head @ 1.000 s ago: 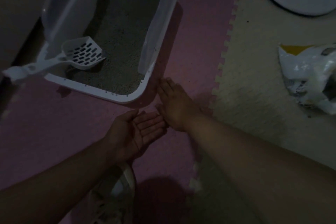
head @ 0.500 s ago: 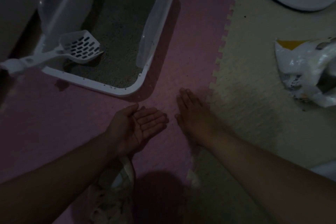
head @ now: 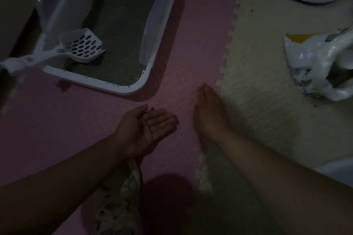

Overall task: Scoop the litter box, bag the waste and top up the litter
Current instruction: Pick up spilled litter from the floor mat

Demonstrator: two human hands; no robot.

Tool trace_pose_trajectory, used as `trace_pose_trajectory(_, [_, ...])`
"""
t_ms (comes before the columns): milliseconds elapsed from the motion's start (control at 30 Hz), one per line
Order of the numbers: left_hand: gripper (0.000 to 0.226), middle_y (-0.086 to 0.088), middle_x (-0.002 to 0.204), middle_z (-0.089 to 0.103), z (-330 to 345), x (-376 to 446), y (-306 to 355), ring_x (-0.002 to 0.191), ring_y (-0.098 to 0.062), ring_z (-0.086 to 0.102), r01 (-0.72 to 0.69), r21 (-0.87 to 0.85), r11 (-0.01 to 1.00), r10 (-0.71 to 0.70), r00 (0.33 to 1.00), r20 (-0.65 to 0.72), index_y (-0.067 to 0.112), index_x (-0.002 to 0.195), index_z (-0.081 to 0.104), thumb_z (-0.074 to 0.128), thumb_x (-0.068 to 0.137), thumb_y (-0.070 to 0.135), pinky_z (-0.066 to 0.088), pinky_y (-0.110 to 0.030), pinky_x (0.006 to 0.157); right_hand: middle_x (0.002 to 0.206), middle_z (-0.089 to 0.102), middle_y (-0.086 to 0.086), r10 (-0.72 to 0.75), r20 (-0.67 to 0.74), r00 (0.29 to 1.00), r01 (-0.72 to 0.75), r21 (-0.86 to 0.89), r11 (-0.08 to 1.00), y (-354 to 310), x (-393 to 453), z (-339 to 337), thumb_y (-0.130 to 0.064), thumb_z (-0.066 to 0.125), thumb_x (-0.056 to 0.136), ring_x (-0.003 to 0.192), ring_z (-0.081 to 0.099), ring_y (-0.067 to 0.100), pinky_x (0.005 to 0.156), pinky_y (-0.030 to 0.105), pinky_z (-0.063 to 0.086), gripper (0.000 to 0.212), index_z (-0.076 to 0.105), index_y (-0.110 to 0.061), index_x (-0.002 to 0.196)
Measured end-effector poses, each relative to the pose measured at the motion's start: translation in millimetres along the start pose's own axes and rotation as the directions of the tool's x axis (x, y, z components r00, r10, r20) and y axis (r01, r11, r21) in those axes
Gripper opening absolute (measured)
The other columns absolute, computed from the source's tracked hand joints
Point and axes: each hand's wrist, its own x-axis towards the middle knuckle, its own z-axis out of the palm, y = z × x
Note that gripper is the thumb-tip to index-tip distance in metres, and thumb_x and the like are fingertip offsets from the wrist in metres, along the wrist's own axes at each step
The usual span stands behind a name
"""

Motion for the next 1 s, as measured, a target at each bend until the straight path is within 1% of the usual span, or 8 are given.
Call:
trace_pose_trajectory(133, [0.047, -0.032, 0.116, 0.068, -1, 1, -3, 0.095, -0.044, 0.073, 0.003, 0.015, 1.000, -0.003, 1.000, -0.003, -0.012, 0.113, 0.061, 0.042, 0.102, 0.031, 0.061, -0.055, 0.077, 0.156, 0.030, 0.029, 0.013, 0.085, 0.996, -0.007, -0.069, 0.998, -9, -7, 4, -0.008, 0.030, 0.089, 0.145, 0.029, 0.045, 0.118, 0.049, 0.024, 0.060, 0.039, 0.008, 0.146])
trace_pose_trajectory(267, [0.048, -0.032, 0.116, 0.069, 3, 5, -4, 0.099, -0.043, 0.072, 0.002, 0.039, 0.999, -0.001, 1.000, -0.008, -0.011, 0.113, 0.061, 0.042, 0.102, 0.032, 0.059, -0.055, 0.080, 0.141, 0.051, 0.030, -0.049, 0.052, 0.997, 0.051, -0.039, 0.998, -13, -20, 11, 0.000, 0.045, 0.079, 0.128, 0.051, 0.048, 0.107, 0.055, 0.039, 0.054, 0.057, 0.009, 0.131])
trace_pose_trajectory(367, [0.049, -0.031, 0.116, 0.069, 4, 7, -6, 0.095, -0.042, 0.073, 0.009, 0.058, 0.998, -0.009, 1.000, -0.003, -0.011, 0.113, 0.062, 0.042, 0.102, 0.032, 0.059, -0.055, 0.081, 0.137, 0.056, 0.027, -0.038, -0.076, 0.996, 0.038, 0.002, 0.999, -1, -16, 6, 0.000, 0.049, 0.084, 0.121, 0.056, 0.044, 0.104, 0.047, 0.045, 0.046, 0.060, 0.005, 0.129])
trace_pose_trajectory(500, [0.049, -0.032, 0.115, 0.069, 3, 7, -7, 0.093, -0.043, 0.073, 0.006, 0.050, 0.999, -0.006, 1.000, 0.010, -0.012, 0.110, 0.063, 0.042, 0.102, 0.032, 0.058, -0.056, 0.081, 0.150, 0.039, 0.031, 0.167, -0.038, 0.985, -0.169, -0.064, 0.983, 14, -7, 1, -0.013, 0.051, 0.084, 0.138, 0.039, 0.044, 0.115, 0.047, 0.033, 0.063, 0.045, 0.008, 0.142])
trace_pose_trajectory(600, [0.050, -0.032, 0.115, 0.069, 1, 8, -8, 0.094, -0.044, 0.073, 0.012, 0.060, 0.998, -0.012, 1.000, 0.006, -0.013, 0.109, 0.063, 0.042, 0.102, 0.032, 0.058, -0.056, 0.081, 0.155, 0.030, 0.032, 0.141, 0.044, 0.989, -0.135, -0.116, 0.984, 2, -13, 9, -0.018, 0.024, 0.085, 0.147, 0.025, 0.044, 0.122, 0.047, 0.021, 0.069, 0.035, 0.010, 0.147])
trace_pose_trajectory(733, [0.050, -0.032, 0.116, 0.069, 1, 11, -8, 0.095, -0.043, 0.073, 0.012, 0.072, 0.997, -0.012, 1.000, 0.005, -0.013, 0.109, 0.063, 0.042, 0.101, 0.032, 0.056, -0.057, 0.085, 0.160, 0.019, 0.030, 0.074, 0.101, 0.992, -0.060, -0.131, 0.990, -15, -23, 12, -0.006, 0.041, 0.089, 0.149, 0.017, 0.043, 0.123, 0.046, 0.010, 0.065, 0.028, 0.007, 0.151])
trace_pose_trajectory(900, [0.050, -0.031, 0.117, 0.068, 3, 15, -9, 0.098, -0.042, 0.072, 0.017, 0.093, 0.996, -0.019, 1.000, 0.020, -0.012, 0.110, 0.063, 0.042, 0.101, 0.033, 0.053, -0.058, 0.089, 0.140, 0.052, 0.030, 0.051, -0.011, 0.999, -0.052, -0.033, 0.998, -7, -22, 9, -0.005, 0.039, 0.082, 0.124, 0.053, 0.046, 0.105, 0.050, 0.045, 0.052, 0.059, 0.005, 0.130])
trace_pose_trajectory(1000, [0.050, -0.032, 0.117, 0.068, 3, 17, -9, 0.097, -0.043, 0.073, 0.023, 0.089, 0.996, -0.025, 0.999, 0.021, -0.012, 0.108, 0.064, 0.043, 0.101, 0.033, 0.053, -0.059, 0.088, 0.137, 0.053, 0.029, 0.171, -0.102, 0.980, -0.172, -0.006, 0.985, 11, -15, -8, -0.015, 0.053, 0.083, 0.119, 0.055, 0.044, 0.100, 0.046, 0.047, 0.050, 0.060, 0.003, 0.129])
